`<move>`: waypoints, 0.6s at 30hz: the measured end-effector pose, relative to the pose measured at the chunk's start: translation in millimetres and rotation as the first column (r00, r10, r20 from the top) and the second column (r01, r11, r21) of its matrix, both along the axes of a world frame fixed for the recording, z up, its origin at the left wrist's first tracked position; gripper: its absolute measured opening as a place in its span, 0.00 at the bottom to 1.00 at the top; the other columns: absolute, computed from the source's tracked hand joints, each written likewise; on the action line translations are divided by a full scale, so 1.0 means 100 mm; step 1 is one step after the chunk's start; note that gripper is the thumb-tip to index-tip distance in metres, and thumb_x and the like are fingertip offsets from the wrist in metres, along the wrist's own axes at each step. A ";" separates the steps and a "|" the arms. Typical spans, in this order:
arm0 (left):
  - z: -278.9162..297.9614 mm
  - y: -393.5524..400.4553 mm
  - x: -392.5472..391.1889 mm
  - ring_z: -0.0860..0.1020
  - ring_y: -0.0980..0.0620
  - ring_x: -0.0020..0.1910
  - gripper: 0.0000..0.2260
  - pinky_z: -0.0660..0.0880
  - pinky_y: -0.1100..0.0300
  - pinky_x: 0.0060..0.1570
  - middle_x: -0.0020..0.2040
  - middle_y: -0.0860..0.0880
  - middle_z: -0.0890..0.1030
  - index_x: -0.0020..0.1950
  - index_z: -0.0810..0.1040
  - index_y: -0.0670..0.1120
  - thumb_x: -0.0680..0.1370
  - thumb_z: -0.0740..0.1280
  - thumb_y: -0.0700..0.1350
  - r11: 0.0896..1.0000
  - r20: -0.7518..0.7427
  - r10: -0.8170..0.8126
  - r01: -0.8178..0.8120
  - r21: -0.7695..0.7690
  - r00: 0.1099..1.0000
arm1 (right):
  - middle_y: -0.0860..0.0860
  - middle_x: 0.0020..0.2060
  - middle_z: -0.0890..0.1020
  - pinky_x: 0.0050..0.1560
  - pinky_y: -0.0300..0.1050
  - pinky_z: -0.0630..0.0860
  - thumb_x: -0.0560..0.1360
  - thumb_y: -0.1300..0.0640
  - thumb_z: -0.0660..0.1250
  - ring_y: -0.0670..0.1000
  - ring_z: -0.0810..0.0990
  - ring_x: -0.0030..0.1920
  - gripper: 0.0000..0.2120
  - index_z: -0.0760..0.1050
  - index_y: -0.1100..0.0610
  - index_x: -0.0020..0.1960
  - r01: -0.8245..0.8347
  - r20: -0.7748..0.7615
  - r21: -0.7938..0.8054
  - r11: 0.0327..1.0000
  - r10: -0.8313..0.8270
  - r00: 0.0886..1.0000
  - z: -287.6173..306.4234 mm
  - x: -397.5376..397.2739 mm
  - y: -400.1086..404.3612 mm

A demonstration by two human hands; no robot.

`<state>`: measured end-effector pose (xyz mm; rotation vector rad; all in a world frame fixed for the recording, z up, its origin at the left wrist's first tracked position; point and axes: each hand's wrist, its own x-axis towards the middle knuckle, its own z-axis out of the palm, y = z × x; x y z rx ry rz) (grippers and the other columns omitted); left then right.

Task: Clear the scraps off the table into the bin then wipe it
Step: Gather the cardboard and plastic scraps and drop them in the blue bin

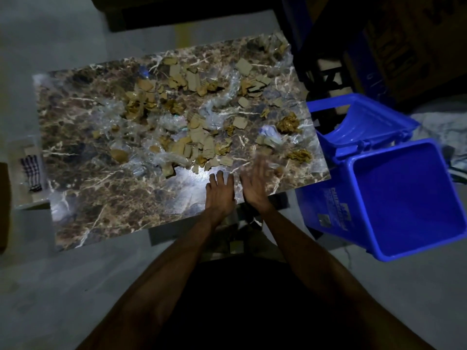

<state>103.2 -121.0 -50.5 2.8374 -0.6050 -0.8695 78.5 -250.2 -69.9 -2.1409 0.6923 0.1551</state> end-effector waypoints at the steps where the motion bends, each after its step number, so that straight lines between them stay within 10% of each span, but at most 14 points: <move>1: 0.01 -0.05 0.00 0.63 0.32 0.72 0.38 0.71 0.40 0.64 0.74 0.35 0.62 0.79 0.59 0.45 0.74 0.74 0.49 1.000 -0.011 -0.019 0.019 -0.010 1.000 | 0.50 0.85 0.41 0.82 0.63 0.40 0.81 0.31 0.46 0.51 0.36 0.83 0.40 0.43 0.51 0.86 -0.059 0.002 0.047 0.997 0.059 0.998 0.03 0.04 0.02; 8: 0.04 -0.42 -0.05 0.64 0.32 0.73 0.40 0.72 0.40 0.63 0.75 0.35 0.62 0.78 0.61 0.42 0.73 0.76 0.54 0.999 0.024 -0.041 0.041 0.025 0.999 | 0.43 0.84 0.45 0.82 0.59 0.38 0.85 0.35 0.46 0.48 0.37 0.84 0.30 0.50 0.44 0.85 -0.023 0.216 0.018 1.000 0.019 0.976 0.29 -0.19 -0.38; 12: 0.02 -0.61 -0.14 0.63 0.32 0.75 0.34 0.73 0.41 0.64 0.77 0.35 0.62 0.78 0.61 0.41 0.76 0.72 0.45 0.997 0.044 0.032 -0.035 0.070 0.998 | 0.45 0.84 0.40 0.82 0.60 0.38 0.82 0.29 0.46 0.49 0.36 0.83 0.37 0.43 0.44 0.85 0.095 0.023 0.046 0.994 -0.096 0.995 0.11 -0.40 -0.74; 18: 0.01 -0.62 -0.23 0.61 0.34 0.78 0.36 0.72 0.43 0.66 0.79 0.34 0.61 0.80 0.59 0.37 0.77 0.72 0.43 0.991 0.038 0.123 -0.125 0.049 0.992 | 0.43 0.84 0.41 0.80 0.64 0.32 0.82 0.29 0.42 0.48 0.33 0.81 0.35 0.42 0.42 0.84 -0.199 -0.111 0.136 0.971 0.214 0.970 -0.19 -0.06 -0.55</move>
